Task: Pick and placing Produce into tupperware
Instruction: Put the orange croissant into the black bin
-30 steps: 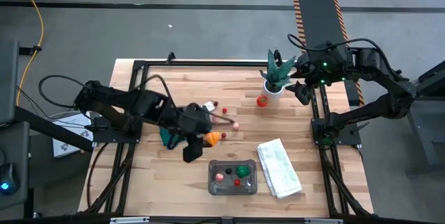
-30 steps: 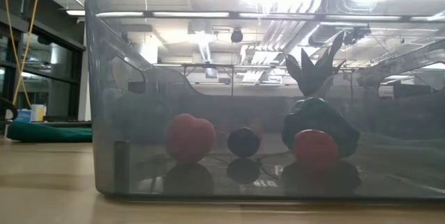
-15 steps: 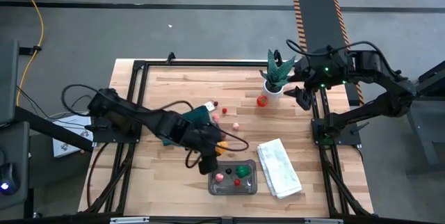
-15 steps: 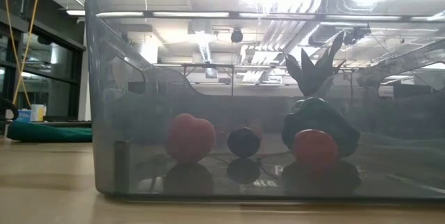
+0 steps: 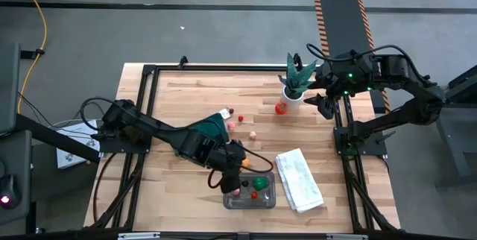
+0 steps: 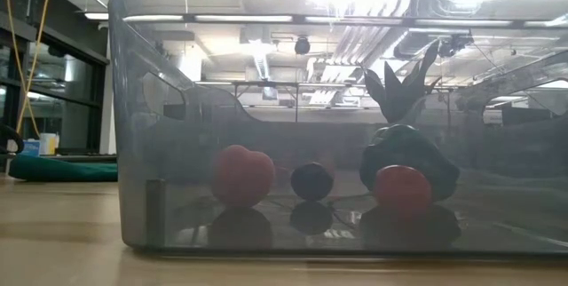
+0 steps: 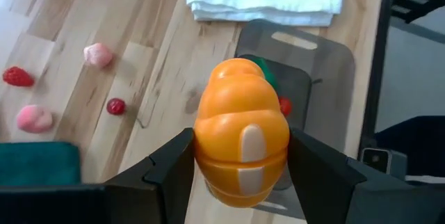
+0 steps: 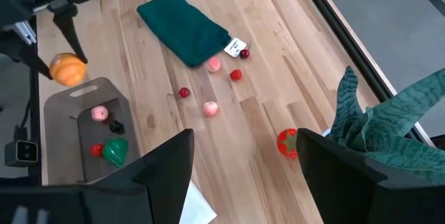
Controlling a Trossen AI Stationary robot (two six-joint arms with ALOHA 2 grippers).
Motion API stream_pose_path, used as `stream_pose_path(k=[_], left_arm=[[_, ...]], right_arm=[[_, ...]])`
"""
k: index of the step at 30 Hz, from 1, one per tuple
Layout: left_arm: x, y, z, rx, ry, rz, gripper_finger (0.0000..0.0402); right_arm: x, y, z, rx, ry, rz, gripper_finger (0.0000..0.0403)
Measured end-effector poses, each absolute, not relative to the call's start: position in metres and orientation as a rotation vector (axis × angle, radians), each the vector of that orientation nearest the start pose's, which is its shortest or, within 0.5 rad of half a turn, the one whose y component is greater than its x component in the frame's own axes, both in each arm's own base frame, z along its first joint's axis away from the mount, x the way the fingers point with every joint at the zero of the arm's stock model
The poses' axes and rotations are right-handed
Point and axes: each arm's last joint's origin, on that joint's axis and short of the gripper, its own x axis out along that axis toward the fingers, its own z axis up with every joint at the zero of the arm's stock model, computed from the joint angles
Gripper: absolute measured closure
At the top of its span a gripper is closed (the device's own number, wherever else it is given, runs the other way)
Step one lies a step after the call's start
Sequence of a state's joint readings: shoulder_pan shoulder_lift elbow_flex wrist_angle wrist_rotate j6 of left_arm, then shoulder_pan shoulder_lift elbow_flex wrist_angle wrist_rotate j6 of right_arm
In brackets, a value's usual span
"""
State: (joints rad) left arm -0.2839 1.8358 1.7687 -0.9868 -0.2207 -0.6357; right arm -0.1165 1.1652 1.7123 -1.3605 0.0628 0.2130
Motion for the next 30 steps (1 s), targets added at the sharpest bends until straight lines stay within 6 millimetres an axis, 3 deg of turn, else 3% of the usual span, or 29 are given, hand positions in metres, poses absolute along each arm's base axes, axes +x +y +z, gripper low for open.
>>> stream_pose_path(k=[16,30], left_arm=[[0.396,-0.111,0.292,-0.353,1.001,0.201,0.0206],[0.415,-0.119,0.255,-0.357,1.080,0.132,0.0206]], right_arm=[[0.159,-0.020,0.455,0.232,0.791,-0.260,0.0158],[0.159,-0.020,0.455,0.232,0.789,-0.260,0.0158]])
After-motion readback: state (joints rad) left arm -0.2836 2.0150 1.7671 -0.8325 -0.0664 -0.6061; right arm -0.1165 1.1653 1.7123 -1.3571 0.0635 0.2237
